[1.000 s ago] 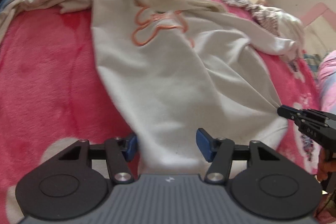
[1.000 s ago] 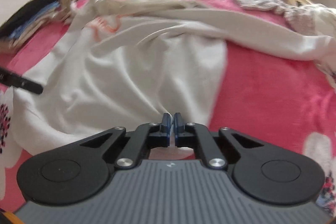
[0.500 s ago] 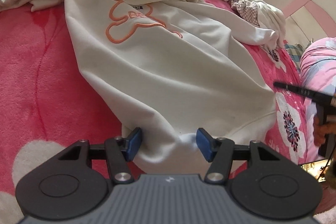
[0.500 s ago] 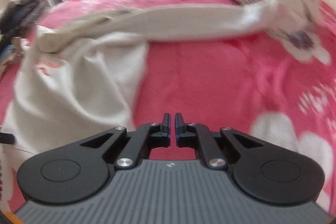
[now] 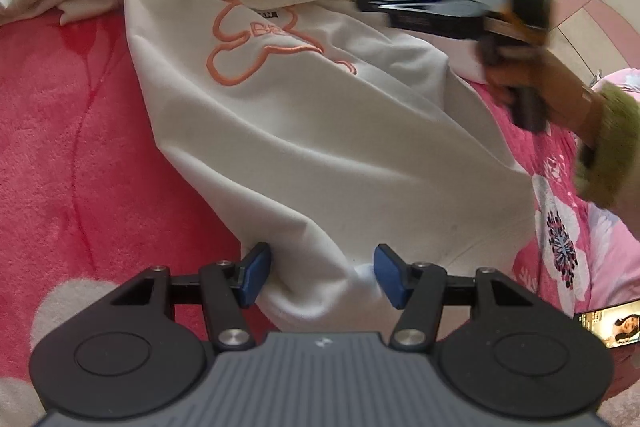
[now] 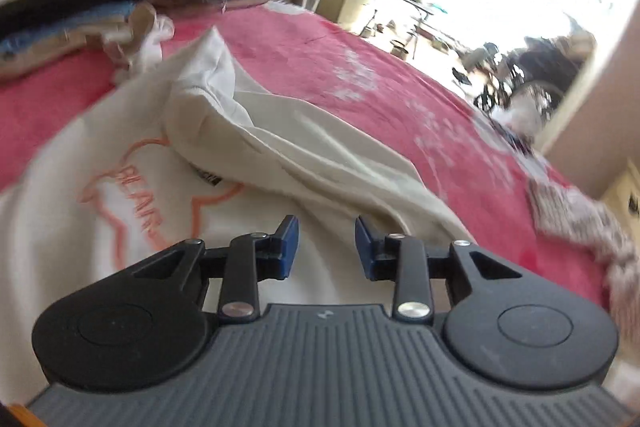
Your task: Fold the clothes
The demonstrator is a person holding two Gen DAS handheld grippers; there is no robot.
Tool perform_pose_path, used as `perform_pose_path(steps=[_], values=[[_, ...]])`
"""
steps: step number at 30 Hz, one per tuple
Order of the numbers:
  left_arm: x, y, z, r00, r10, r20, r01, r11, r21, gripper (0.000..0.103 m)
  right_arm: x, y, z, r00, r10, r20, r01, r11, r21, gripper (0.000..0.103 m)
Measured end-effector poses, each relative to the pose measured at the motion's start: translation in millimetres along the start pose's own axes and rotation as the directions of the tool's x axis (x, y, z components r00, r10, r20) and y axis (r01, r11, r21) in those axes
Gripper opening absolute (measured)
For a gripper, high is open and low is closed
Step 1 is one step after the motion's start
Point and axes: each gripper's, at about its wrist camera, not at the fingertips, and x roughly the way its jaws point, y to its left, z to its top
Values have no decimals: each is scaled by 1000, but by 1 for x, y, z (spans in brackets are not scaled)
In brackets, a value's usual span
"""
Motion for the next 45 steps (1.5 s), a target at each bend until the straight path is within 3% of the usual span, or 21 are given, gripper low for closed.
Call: perform_pose_path(steps=[5, 9, 14, 22, 30, 33, 35, 37, 39, 41, 43, 45], values=[[4, 0, 2, 1000, -4, -12, 4, 1000, 12, 60, 49, 10, 14, 998, -54, 13, 55, 992, -113, 32], [5, 1, 1, 1000, -6, -15, 6, 1000, 22, 61, 73, 2, 20, 999, -38, -10, 36, 991, -128, 33], [6, 1, 2, 1000, -11, -21, 11, 1000, 25, 62, 97, -17, 31, 996, -57, -67, 49, 993, -107, 22], [7, 1, 4, 999, -12, -32, 12, 1000, 22, 65, 130, -42, 47, 992, -88, -86, 80, 992, -100, 21], [5, -3, 3, 999, 7, -50, -6, 1000, 24, 68, 174, -76, 61, 983, -140, -116, 146, 988, 48, 23], [2, -2, 1, 999, 15, -52, -14, 1000, 26, 68, 182, -99, 63, 978, -155, -137, 179, 967, 184, 27], [1, -3, -1, 999, 20, -51, -19, 1000, 24, 68, 182, -120, 61, 981, -123, -152, 168, 930, 326, 40], [0, -3, -2, 999, 20, -49, -19, 1000, 17, 68, 175, -144, 54, 988, -48, -145, 114, 865, 489, 42], [-1, 0, -3, 999, 14, -47, -14, 1000, 5, 68, 161, -169, 43, 995, 33, -99, 40, 759, 650, 45], [-4, 3, -3, 999, 3, -45, -4, 1000, -11, 68, 138, -192, 27, 995, 94, -21, -43, 629, 776, 49], [-6, 6, -4, 999, -8, -43, 7, 1000, -25, 68, 111, -212, 6, 991, 124, 50, -105, 494, 863, 50], [-10, 10, -4, 999, -18, -38, 17, 999, -35, 68, 72, -226, -19, 982, 137, 132, -175, 386, 906, 51]])
